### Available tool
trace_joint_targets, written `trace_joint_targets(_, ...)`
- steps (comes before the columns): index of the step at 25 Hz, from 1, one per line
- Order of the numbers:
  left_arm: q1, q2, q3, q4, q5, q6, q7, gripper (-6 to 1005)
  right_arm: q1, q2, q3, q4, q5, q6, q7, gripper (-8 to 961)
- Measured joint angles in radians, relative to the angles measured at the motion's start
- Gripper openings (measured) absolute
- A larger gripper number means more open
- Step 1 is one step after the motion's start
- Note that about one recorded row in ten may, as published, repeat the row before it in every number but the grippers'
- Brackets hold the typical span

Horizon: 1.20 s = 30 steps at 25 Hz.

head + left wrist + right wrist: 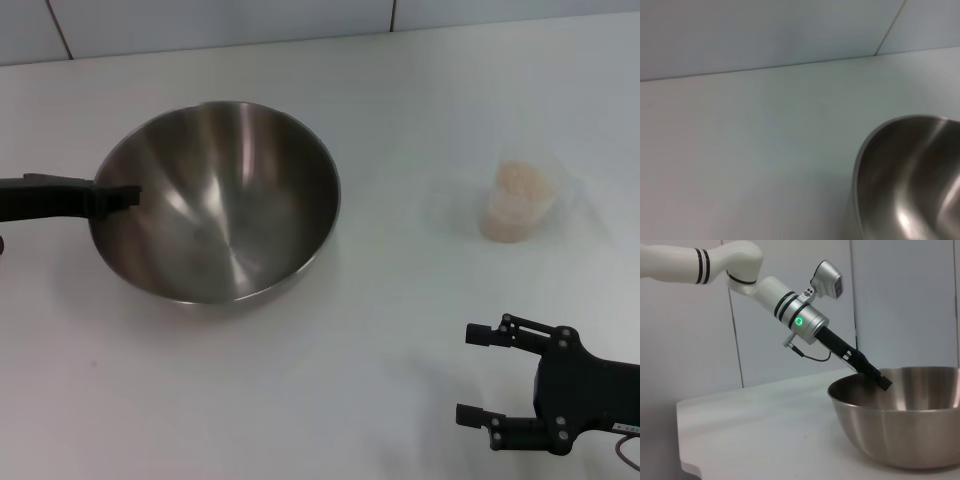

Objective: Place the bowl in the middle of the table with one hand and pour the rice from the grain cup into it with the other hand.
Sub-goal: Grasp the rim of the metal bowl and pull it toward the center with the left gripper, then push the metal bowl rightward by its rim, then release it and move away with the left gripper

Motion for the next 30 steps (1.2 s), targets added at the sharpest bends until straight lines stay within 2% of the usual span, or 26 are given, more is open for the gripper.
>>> trace_joint_targets(5, -0.007, -0.001, 0.000, 0.003, 0.000, 0.016, -0.001, 254, 0.000, 0.000, 0.000, 0.000, 0.000, 0.000, -0.001, 829)
trace_joint_targets(10, -0.020, -0.001, 0.002, -0.001, 0.001, 0.023, -0.009, 112, 0.000, 0.000, 0.000, 0.000, 0.000, 0.000, -0.002, 829)
trace_joint_targets(19, -0.061, 0.002, -0.035, -0.027, -0.003, 0.049, -0.011, 49, 0.002, 0.000, 0.000, 0.000, 0.000, 0.000, -0.003, 828)
trace_joint_targets(20, -0.114, 0.008, -0.096, -0.072, -0.001, 0.094, -0.003, 45, 0.003, 0.000, 0.000, 0.000, 0.000, 0.001, -0.003, 828)
trace_joint_targets(22, -0.163, 0.014, -0.111, -0.109, -0.001, 0.104, 0.000, 42, 0.004, 0.000, 0.000, 0.000, 0.000, 0.002, -0.003, 828)
trace_joint_targets(25, -0.177, 0.015, -0.111, -0.119, -0.002, 0.102, 0.002, 42, 0.007, 0.000, 0.000, 0.000, -0.001, 0.004, -0.003, 828)
trace_joint_targets(26, -0.250, 0.006, -0.110, -0.172, -0.001, 0.083, 0.027, 41, 0.007, 0.000, 0.000, 0.000, -0.002, 0.005, -0.003, 828)
trace_joint_targets(27, -0.250, 0.006, -0.110, -0.172, -0.001, 0.083, 0.027, 41, 0.007, 0.000, 0.000, 0.000, -0.003, 0.005, -0.003, 828)
trace_joint_targets(28, -0.285, 0.003, -0.106, -0.203, -0.001, 0.069, 0.041, 41, 0.008, 0.000, 0.000, 0.000, -0.003, 0.006, -0.003, 829)
trace_joint_targets(30, -0.285, 0.003, -0.106, -0.203, -0.001, 0.069, 0.041, 41, 0.008, 0.000, 0.000, 0.000, -0.003, 0.006, -0.003, 829)
